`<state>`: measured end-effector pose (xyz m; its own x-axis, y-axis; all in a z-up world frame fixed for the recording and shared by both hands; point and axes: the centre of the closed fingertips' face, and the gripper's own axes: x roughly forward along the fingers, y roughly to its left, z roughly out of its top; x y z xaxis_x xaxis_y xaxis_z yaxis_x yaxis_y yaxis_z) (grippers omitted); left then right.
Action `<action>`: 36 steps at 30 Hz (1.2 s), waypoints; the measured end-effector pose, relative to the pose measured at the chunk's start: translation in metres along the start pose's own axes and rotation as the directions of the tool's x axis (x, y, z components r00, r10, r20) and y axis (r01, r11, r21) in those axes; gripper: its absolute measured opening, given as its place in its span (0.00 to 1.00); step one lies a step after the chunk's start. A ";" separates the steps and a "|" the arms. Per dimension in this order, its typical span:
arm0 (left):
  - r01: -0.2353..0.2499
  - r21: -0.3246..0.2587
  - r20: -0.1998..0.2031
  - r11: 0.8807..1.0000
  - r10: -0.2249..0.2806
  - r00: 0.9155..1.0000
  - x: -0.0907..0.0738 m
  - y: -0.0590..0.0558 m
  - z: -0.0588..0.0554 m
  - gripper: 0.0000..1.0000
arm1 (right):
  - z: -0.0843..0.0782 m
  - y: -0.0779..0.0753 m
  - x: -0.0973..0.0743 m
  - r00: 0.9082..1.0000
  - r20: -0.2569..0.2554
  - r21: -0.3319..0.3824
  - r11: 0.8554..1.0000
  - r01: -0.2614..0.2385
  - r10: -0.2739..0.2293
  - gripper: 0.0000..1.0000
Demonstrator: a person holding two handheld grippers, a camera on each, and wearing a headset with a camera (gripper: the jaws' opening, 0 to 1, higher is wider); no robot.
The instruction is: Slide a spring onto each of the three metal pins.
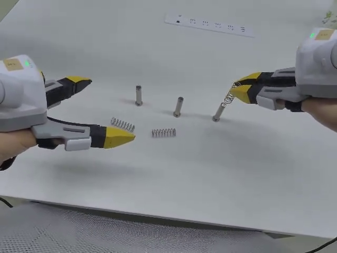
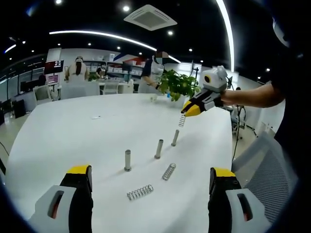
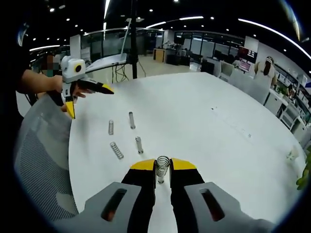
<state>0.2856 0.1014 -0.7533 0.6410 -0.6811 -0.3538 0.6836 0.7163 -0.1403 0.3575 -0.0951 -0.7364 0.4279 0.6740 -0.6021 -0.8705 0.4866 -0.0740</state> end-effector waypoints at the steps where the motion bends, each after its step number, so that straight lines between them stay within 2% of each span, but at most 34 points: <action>1: -0.001 -0.001 0.001 1.000 0.001 1.000 0.000 0.000 0.000 0.98 | 0.000 0.000 0.000 1.000 0.000 0.003 1.000 0.000 0.000 0.08; 6: 0.001 -0.005 -0.007 1.000 -0.001 1.000 0.000 0.000 -0.002 0.98 | -0.001 0.000 0.001 1.000 -0.002 0.007 1.000 0.001 -0.001 0.08; 36: 0.000 -0.006 0.004 1.000 0.000 1.000 -0.001 0.001 0.002 0.98 | -0.005 -0.001 0.009 1.000 -0.014 0.026 1.000 -0.005 0.006 0.08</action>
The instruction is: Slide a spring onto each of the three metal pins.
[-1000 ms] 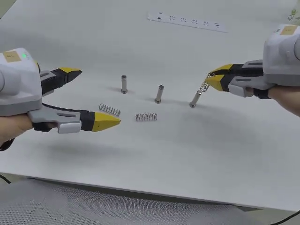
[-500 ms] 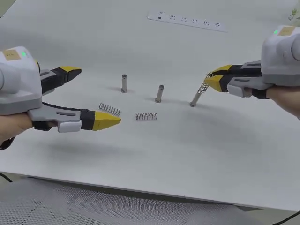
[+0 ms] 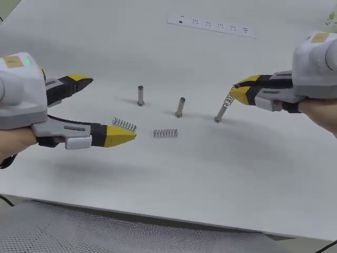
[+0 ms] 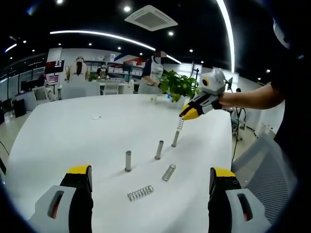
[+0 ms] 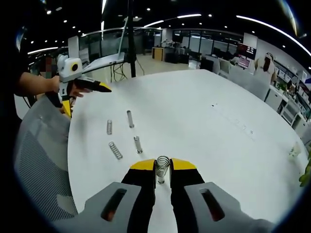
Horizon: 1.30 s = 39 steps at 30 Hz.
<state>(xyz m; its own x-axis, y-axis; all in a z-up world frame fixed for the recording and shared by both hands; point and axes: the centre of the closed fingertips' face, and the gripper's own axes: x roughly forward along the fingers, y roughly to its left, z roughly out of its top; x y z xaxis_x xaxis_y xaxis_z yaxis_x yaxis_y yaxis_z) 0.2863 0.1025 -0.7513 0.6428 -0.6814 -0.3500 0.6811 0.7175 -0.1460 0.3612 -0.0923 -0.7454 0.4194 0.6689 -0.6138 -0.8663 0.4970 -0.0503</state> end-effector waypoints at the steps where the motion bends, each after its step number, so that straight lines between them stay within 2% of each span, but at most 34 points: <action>1: 0.000 0.001 0.000 1.000 0.000 1.000 0.000 0.000 0.000 0.98 | 0.000 0.000 0.000 1.000 -0.001 0.000 1.000 0.000 0.000 0.08; 39: 0.004 -0.012 0.000 1.000 -0.004 1.000 -0.001 -0.003 -0.001 0.98 | -0.017 -0.004 0.013 0.999 -0.034 0.009 1.000 0.006 -0.005 0.08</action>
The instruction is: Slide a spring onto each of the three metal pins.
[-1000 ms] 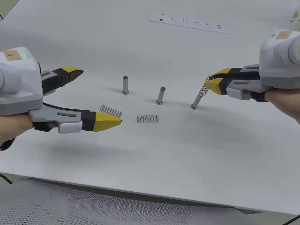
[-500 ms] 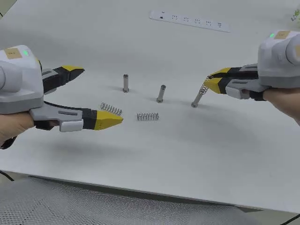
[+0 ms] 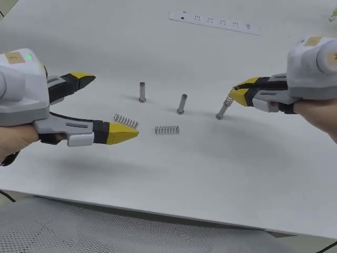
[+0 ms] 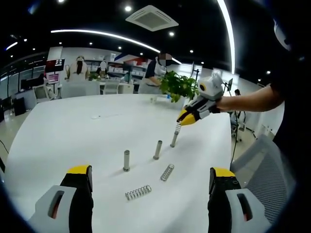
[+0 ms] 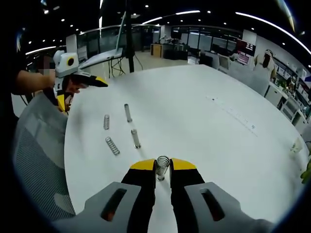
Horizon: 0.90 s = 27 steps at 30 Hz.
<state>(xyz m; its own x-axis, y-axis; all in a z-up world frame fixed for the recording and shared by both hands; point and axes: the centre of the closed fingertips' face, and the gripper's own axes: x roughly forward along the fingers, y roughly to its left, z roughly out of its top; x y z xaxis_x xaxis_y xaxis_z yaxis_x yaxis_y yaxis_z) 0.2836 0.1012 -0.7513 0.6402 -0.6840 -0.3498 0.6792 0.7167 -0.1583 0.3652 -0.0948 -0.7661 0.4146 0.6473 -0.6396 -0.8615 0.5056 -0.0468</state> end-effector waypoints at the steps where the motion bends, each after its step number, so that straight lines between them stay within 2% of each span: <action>1: 0.000 -0.001 0.000 1.000 0.000 1.000 0.000 0.000 0.000 0.98 | -0.001 0.000 0.001 1.000 -0.003 -0.003 1.000 0.000 0.000 0.08; 27: -0.003 -0.007 -0.003 1.000 0.003 1.000 -0.001 0.001 -0.002 0.97 | -0.022 0.004 0.019 0.997 -0.078 -0.022 1.000 -0.013 0.012 0.08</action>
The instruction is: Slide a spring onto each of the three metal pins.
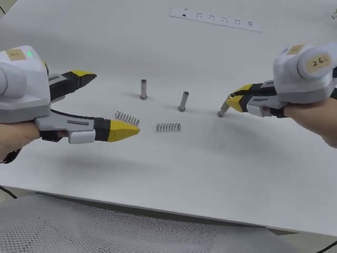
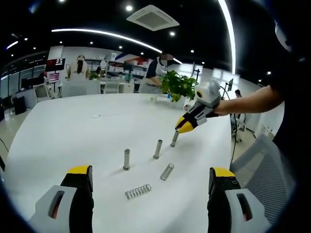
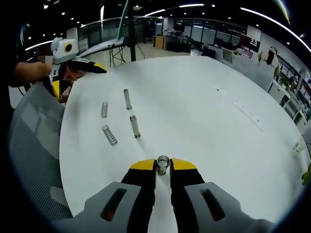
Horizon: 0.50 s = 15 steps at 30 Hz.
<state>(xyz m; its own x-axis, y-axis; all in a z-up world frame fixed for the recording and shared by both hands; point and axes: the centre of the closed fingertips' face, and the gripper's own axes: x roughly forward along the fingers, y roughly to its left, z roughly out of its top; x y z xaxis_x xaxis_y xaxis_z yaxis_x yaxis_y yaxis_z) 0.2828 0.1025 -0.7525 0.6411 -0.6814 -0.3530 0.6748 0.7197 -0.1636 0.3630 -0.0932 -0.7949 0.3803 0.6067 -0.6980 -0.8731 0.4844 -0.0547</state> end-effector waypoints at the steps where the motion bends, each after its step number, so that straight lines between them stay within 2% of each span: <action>1: 0.000 0.000 0.001 1.000 0.000 1.000 0.000 0.000 0.000 0.97 | -0.001 0.001 0.001 1.000 -0.003 -0.003 1.000 -0.001 0.001 0.08; 15: 0.001 -0.003 -0.002 1.000 -0.001 1.000 -0.001 0.000 -0.001 0.97 | -0.007 0.004 0.006 1.000 -0.025 -0.005 1.000 -0.002 0.002 0.08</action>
<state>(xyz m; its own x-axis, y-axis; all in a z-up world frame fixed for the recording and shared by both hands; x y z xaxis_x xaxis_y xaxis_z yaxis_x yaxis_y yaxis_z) 0.2815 0.1030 -0.7535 0.6397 -0.6817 -0.3551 0.6743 0.7194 -0.1665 0.3597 -0.0921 -0.8044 0.3707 0.5916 -0.7160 -0.8754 0.4800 -0.0566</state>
